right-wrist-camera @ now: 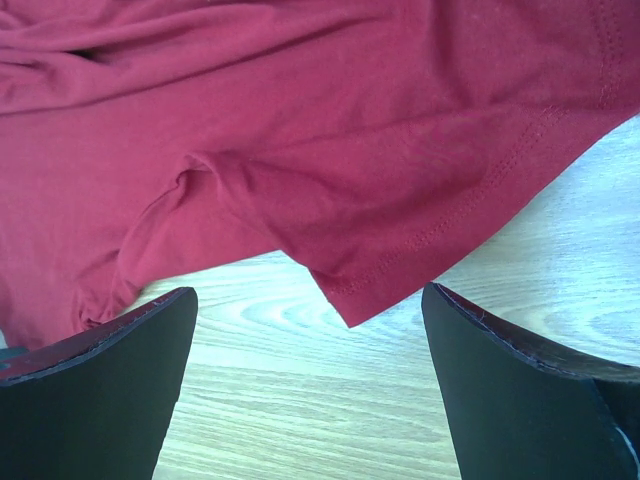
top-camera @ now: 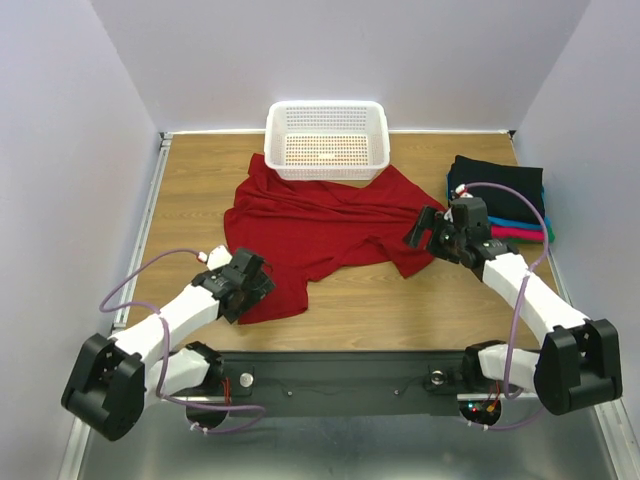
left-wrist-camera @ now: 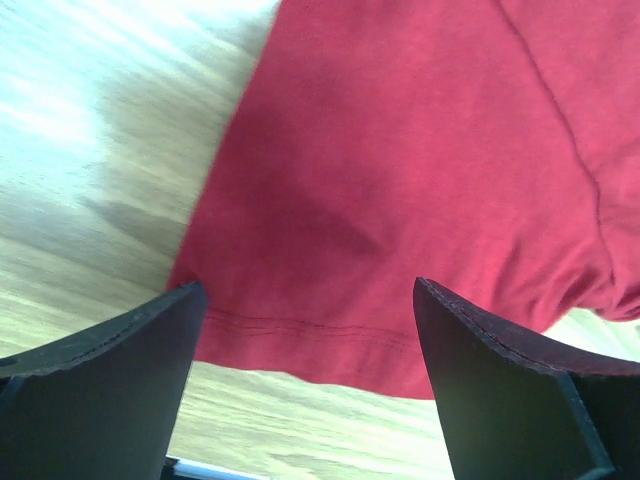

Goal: Fold and stack the t-shirts
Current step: Flatten the tshirt out

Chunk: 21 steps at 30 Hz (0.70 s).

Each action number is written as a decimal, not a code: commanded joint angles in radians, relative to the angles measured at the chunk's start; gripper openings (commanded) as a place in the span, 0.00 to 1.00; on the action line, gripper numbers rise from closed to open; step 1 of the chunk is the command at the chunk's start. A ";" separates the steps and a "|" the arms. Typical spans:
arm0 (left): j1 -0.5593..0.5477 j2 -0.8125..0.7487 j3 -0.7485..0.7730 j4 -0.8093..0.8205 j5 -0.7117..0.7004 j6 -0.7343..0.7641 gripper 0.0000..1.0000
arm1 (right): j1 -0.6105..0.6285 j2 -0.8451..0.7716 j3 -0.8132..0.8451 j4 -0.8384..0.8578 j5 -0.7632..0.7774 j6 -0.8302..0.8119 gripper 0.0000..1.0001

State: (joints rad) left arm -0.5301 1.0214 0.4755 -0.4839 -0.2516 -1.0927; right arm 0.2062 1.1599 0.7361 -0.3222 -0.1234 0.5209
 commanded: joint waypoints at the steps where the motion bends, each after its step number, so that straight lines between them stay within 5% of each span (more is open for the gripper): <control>1: -0.010 0.077 -0.003 0.018 -0.034 -0.026 0.97 | 0.007 -0.002 0.014 0.011 0.013 -0.005 1.00; 5: -0.011 0.030 -0.021 0.025 -0.035 -0.035 0.84 | 0.007 -0.020 0.011 0.006 0.025 0.001 1.00; 12: -0.011 -0.070 -0.057 0.045 -0.011 -0.036 0.17 | 0.007 -0.083 -0.047 -0.046 0.022 0.051 1.00; 15: -0.013 -0.070 -0.058 0.050 -0.005 -0.024 0.00 | 0.007 -0.103 -0.075 -0.083 0.065 0.057 1.00; 21: -0.013 -0.119 -0.078 0.070 0.014 0.019 0.00 | 0.006 -0.126 -0.121 -0.132 0.033 0.073 1.00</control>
State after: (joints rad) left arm -0.5369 0.9474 0.4255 -0.4316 -0.2379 -1.1057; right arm 0.2062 1.0592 0.6308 -0.4122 -0.0891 0.5751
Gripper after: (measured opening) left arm 0.026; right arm 0.998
